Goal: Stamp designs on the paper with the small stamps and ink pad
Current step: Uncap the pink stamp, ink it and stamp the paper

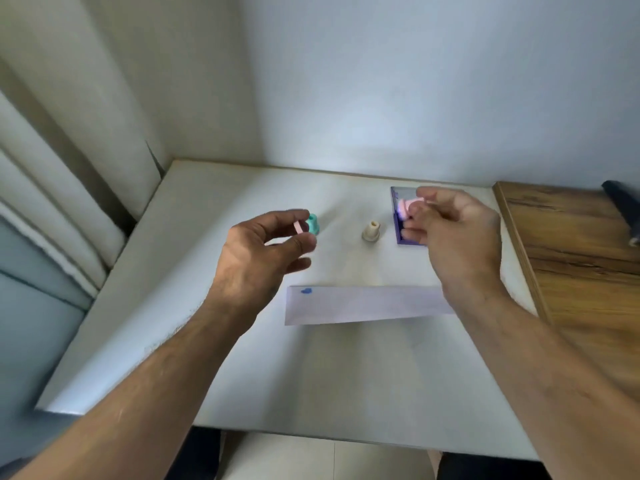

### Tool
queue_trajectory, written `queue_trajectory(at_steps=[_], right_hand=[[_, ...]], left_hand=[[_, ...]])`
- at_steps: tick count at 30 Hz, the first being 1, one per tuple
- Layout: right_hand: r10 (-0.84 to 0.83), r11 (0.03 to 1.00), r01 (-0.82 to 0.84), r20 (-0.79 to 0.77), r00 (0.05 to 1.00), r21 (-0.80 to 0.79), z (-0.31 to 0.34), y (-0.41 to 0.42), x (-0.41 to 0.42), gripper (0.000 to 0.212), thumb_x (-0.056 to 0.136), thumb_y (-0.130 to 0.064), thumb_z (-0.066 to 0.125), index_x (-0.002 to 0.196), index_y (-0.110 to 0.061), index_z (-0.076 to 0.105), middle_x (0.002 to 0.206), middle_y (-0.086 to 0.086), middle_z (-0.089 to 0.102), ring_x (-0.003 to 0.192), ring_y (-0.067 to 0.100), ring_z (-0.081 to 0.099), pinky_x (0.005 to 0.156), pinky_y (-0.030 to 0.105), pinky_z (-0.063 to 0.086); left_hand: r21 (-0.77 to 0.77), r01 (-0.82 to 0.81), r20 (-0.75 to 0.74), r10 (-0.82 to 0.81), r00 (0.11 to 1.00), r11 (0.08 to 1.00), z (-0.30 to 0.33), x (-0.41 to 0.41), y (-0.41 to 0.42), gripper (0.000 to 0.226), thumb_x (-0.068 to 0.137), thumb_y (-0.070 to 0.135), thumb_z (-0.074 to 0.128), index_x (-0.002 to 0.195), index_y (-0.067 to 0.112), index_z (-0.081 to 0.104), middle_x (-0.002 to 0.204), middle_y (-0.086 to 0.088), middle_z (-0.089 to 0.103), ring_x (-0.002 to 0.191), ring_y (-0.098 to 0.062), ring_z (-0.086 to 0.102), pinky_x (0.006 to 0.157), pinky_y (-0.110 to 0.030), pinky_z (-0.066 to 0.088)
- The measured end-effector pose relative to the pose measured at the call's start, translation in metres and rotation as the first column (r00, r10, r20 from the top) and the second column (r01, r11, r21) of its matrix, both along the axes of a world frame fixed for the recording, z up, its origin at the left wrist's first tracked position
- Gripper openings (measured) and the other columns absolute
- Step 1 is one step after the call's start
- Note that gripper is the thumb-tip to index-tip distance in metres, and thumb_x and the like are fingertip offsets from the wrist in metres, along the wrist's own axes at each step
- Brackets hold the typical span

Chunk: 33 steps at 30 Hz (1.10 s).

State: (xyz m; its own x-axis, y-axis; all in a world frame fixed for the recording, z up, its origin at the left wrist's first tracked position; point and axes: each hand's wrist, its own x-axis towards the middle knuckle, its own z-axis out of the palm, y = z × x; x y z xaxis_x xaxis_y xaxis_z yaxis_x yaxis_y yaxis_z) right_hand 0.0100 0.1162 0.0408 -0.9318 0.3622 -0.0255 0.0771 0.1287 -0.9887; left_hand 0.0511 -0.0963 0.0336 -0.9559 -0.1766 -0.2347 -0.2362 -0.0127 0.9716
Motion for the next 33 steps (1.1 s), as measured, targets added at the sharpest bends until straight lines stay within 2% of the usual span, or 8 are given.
queue_trajectory(at_steps=[2,5,8,11,15,21,26,33], right_hand=[[0.064,0.954,-0.036,0.084,0.994,-0.297,0.01,-0.015,0.023,0.013,0.087,0.001,0.066,0.095,-0.009,0.071,0.072,0.004,0.072,0.062,0.017,0.066,0.069,0.033,0.061],[0.16,0.825,-0.016,0.206,0.965,-0.565,0.002,-0.03,0.047,0.014,0.09,0.0,0.062,0.101,-0.005,0.069,0.077,0.008,0.072,0.066,0.018,0.064,0.068,0.031,0.061],[0.259,0.698,0.021,0.28,0.924,-0.716,-0.015,-0.038,0.051,0.019,0.093,-0.002,0.058,0.108,-0.005,0.068,0.086,0.009,0.074,0.073,0.019,0.067,0.064,0.027,0.059],[0.308,0.657,0.021,0.294,0.905,-0.754,-0.024,-0.039,0.041,0.019,0.096,-0.003,0.052,0.106,-0.002,0.068,0.084,0.011,0.072,0.07,0.018,0.065,0.06,0.024,0.058],[0.321,0.759,-0.096,0.242,0.916,-0.644,-0.032,-0.036,0.028,0.016,0.094,-0.005,0.055,0.098,-0.004,0.07,0.078,0.01,0.069,0.062,0.017,0.062,0.059,0.023,0.056],[0.31,0.821,-0.159,0.196,0.93,-0.548,-0.046,-0.039,0.024,0.015,0.092,-0.003,0.057,0.095,-0.005,0.071,0.072,0.008,0.064,0.057,0.018,0.054,0.051,0.025,0.048],[0.333,0.938,-0.321,0.085,0.939,-0.134,-0.051,-0.035,0.032,0.014,0.087,-0.005,0.067,0.096,-0.013,0.074,0.065,0.001,0.068,0.054,0.02,0.05,0.051,0.03,0.047],[0.417,0.861,-0.439,0.135,0.899,0.256,-0.067,-0.045,0.048,0.024,0.081,-0.024,0.076,0.104,-0.03,0.072,0.081,-0.013,0.07,0.073,0.014,0.064,0.066,0.017,0.056]], left_hand=[[0.021,0.026,0.035,-0.027,0.999,0.999,0.004,0.01,-0.002,0.023,0.086,0.004,0.073,0.106,0.015,0.075,0.104,-0.012,0.072,0.085,-0.028,0.075,0.073,-0.033,0.062],[0.014,0.074,0.081,-0.075,0.994,0.997,0.002,0.016,-0.003,0.019,0.087,0.007,0.072,0.105,0.013,0.074,0.099,-0.012,0.071,0.089,-0.029,0.075,0.073,-0.036,0.063],[-0.039,0.166,0.154,-0.158,0.975,0.985,-0.004,0.012,-0.008,0.016,0.087,0.009,0.073,0.103,0.013,0.075,0.091,-0.008,0.072,0.086,-0.025,0.074,0.079,-0.035,0.062],[-0.083,0.275,0.237,-0.249,0.939,0.958,-0.008,0.006,-0.013,0.015,0.086,0.006,0.073,0.1,0.01,0.075,0.093,-0.016,0.075,0.091,-0.031,0.074,0.084,-0.032,0.061],[-0.057,0.351,0.336,-0.313,0.888,0.935,-0.01,-0.009,-0.022,0.015,0.086,-0.001,0.071,0.1,0.003,0.073,0.092,-0.016,0.072,0.09,-0.027,0.076,0.082,-0.031,0.061],[-0.023,0.376,0.434,-0.329,0.838,0.926,-0.019,-0.02,-0.027,0.012,0.088,-0.003,0.068,0.1,-0.001,0.072,0.096,-0.024,0.072,0.088,-0.028,0.077,0.083,-0.038,0.061],[-0.053,0.363,0.446,-0.303,0.842,0.93,-0.022,-0.024,-0.026,0.011,0.088,-0.002,0.068,0.098,0.0,0.073,0.091,-0.022,0.073,0.088,-0.031,0.077,0.079,-0.037,0.062],[-0.105,0.348,0.426,-0.275,0.862,0.931,-0.023,-0.024,-0.024,0.011,0.088,0.0,0.068,0.098,-0.001,0.072,0.087,-0.02,0.068,0.085,-0.028,0.073,0.075,-0.035,0.063]])
